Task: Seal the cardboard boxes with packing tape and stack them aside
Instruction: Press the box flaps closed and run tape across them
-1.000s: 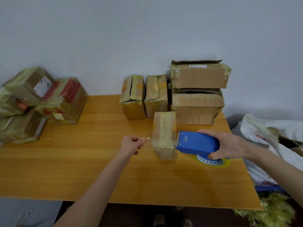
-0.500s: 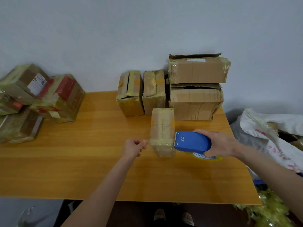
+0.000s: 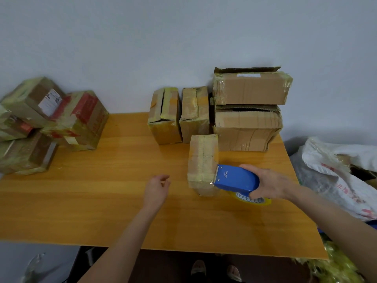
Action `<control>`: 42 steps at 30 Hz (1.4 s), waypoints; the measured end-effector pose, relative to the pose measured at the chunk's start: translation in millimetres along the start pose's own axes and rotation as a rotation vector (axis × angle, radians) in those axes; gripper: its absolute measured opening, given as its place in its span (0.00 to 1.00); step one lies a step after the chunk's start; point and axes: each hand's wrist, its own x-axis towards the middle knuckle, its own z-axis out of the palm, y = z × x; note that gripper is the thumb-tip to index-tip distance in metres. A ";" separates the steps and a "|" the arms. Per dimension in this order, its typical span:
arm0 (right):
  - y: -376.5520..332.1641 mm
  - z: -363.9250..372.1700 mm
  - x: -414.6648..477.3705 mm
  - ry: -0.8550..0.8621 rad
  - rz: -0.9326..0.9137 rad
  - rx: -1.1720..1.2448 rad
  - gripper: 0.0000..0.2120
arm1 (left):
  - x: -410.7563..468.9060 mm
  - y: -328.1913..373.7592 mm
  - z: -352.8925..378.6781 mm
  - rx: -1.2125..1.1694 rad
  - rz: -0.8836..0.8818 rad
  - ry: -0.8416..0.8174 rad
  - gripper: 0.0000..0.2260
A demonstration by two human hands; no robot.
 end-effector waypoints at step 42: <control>10.5 -13.7 -24.8 0.035 -0.027 -0.115 0.41 | 4.7 32.2 36.1 0.502 0.739 -0.117 0.30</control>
